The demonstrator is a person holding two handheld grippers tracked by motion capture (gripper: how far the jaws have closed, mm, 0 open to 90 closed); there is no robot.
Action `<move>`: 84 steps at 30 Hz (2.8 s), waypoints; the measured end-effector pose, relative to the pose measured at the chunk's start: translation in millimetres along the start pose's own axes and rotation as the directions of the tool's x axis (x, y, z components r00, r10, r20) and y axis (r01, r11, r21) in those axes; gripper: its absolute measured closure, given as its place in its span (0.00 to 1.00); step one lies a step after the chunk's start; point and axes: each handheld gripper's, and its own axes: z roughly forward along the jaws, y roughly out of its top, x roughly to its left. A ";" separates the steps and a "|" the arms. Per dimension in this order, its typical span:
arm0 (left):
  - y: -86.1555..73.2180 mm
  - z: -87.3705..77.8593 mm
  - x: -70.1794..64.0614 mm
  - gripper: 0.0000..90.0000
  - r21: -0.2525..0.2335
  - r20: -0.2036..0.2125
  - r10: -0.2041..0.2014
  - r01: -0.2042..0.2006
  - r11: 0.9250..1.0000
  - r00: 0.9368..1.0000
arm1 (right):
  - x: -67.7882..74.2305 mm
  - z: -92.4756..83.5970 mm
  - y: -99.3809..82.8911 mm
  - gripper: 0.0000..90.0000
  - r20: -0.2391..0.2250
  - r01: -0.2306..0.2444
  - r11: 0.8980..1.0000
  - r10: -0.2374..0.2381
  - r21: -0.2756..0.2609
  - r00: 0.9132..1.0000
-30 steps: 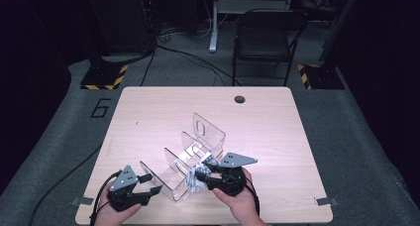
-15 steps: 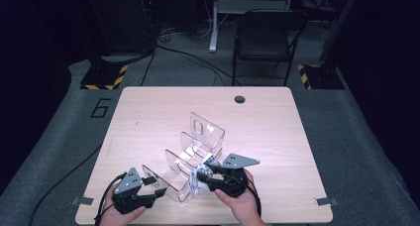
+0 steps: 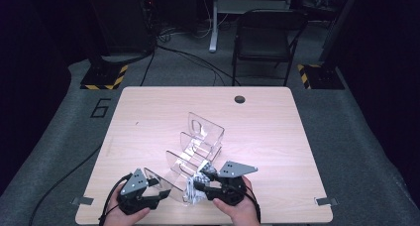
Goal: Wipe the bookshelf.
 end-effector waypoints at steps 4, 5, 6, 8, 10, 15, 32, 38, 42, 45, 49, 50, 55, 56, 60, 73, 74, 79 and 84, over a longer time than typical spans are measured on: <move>1.7 2.9 -3.1 0.51 0.003 0.010 0.004 -0.004 1.000 1.000 | -14.3 -4.3 1.9 0.65 0.036 -0.046 0.999 0.046 -0.017 0.998; 2.1 4.0 -3.7 0.51 0.006 0.012 0.007 -0.007 1.000 1.000 | -17.1 -4.7 2.0 0.65 0.040 -0.054 0.998 0.055 -0.023 0.998; 2.2 5.8 -4.9 0.51 0.004 0.009 0.004 -0.004 1.000 1.000 | -18.8 -5.2 1.8 0.65 0.038 -0.064 0.998 0.064 -0.021 0.997; 3.4 9.2 -6.3 0.51 0.012 0.010 0.002 -0.002 1.000 1.000 | -19.5 -5.7 1.0 0.65 0.041 -0.063 0.998 0.064 -0.024 0.997; 4.3 10.7 -7.7 0.50 0.017 0.021 -0.004 0.004 1.000 1.000 | -20.7 -6.1 0.0 0.65 0.045 -0.062 0.998 0.064 -0.030 0.997; 3.6 7.4 -7.9 0.51 0.008 0.021 -0.008 0.008 1.000 1.000 | -24.1 -8.1 -2.1 0.64 0.054 -0.072 0.997 0.073 -0.035 0.996; 3.0 -33.7 -6.2 0.53 -0.034 -0.039 0.003 -0.005 0.999 0.999 | -21.0 -11.0 -1.1 0.65 0.049 -0.065 0.998 0.066 -0.025 0.997; 12.8 -49.9 -3.9 0.52 -0.073 -0.082 0.006 -0.012 0.997 0.997 | -19.1 -11.1 1.6 0.66 0.045 -0.058 0.998 0.059 -0.016 0.997; 18.2 -58.0 2.8 0.50 -0.091 -0.109 -0.001 -0.009 0.996 0.994 | -16.3 -10.6 3.3 0.66 0.027 -0.048 0.999 0.048 -0.013 0.998; 23.1 -61.2 7.6 0.49 -0.087 -0.120 0.007 -0.018 0.996 0.993 | -14.8 -11.3 4.8 0.66 0.020 -0.040 0.999 0.040 -0.013 0.999; 27.0 -56.1 14.5 0.47 -0.074 -0.122 -0.001 -0.008 0.997 0.993 | -13.7 -12.6 7.8 0.66 0.011 -0.033 0.999 0.034 -0.016 0.999; 27.2 -54.0 15.4 0.47 -0.070 -0.115 -0.001 -0.007 0.998 0.993 | -13.1 -13.3 8.7 0.66 0.016 -0.032 0.999 0.032 -0.015 0.999; 17.5 -41.7 18.5 0.47 -0.056 -0.106 -0.021 0.015 0.998 0.994 | -14.6 -14.8 12.1 0.65 0.013 -0.033 0.999 0.034 -0.032 0.999; 14.4 -39.2 19.3 0.47 -0.052 -0.103 -0.029 0.024 0.998 0.994 | -15.0 -15.1 12.1 0.65 0.011 -0.044 0.999 0.045 -0.030 0.999; 5.2 -31.4 23.6 0.46 -0.043 -0.103 -0.046 0.041 0.998 0.994 | -17.5 -14.1 12.0 0.65 0.007 -0.053 0.998 0.053 -0.030 0.999; -5.2 -9.9 31.2 0.60 -0.040 -0.085 -0.058 0.055 0.998 0.995 | -18.6 -10.4 16.0 0.65 0.056 -0.057 0.998 0.057 -0.008 0.997; -6.0 -10.0 31.6 0.62 -0.049 -0.089 -0.066 0.061 0.997 0.994 | -17.9 -9.8 16.0 0.65 0.056 -0.055 0.998 0.055 -0.006 0.997; -9.1 -11.0 31.4 0.69 -0.067 -0.112 -0.064 0.056 0.996 0.992 | -10.9 -9.0 11.9 0.65 0.038 -0.056 0.998 0.056 -0.002 0.998; -9.5 -11.6 29.2 0.72 -0.054 -0.129 -0.040 0.033 0.998 0.991 | 3.5 -7.9 5.0 0.65 0.019 -0.008 1.000 0.008 0.004 1.000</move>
